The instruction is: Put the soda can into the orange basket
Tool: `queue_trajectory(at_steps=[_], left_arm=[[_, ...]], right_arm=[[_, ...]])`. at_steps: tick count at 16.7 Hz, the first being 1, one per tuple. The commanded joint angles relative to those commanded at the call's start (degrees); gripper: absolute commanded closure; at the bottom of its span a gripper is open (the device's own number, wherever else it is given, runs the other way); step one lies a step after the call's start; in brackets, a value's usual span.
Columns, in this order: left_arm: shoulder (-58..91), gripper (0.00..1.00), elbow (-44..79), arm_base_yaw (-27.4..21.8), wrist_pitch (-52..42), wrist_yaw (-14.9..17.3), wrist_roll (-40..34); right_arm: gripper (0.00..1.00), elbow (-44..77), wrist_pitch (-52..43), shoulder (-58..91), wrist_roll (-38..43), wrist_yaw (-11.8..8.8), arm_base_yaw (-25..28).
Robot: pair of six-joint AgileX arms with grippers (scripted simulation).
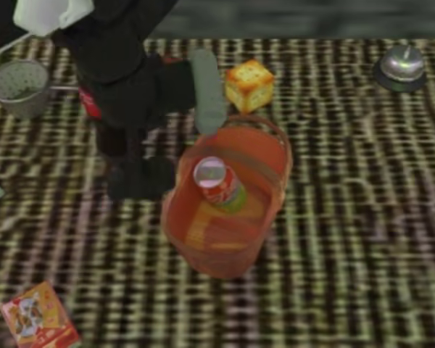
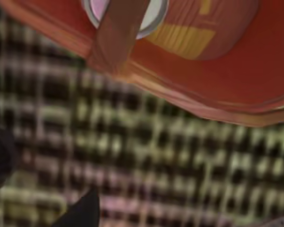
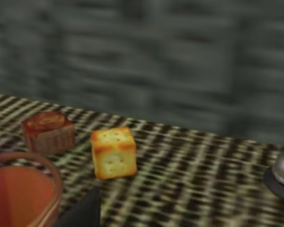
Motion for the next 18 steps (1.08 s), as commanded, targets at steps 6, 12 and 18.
queue_trajectory(at_steps=[6,12,18], left_arm=[[22.4,0.00,25.3,-5.7,-10.1,-2.6,13.2],[28.4,0.00,32.5,-7.2,-11.9,-3.9,17.0],[28.1,0.00,30.5,-7.1,-10.1,-3.9,17.1]], right_arm=[[0.00,-11.4,-11.8,-27.1,0.3,12.1,-3.5],[0.00,-14.0,-14.9,-34.6,0.5,15.3,-4.5],[0.00,-14.0,-14.9,-34.6,0.5,15.3,-4.5]])
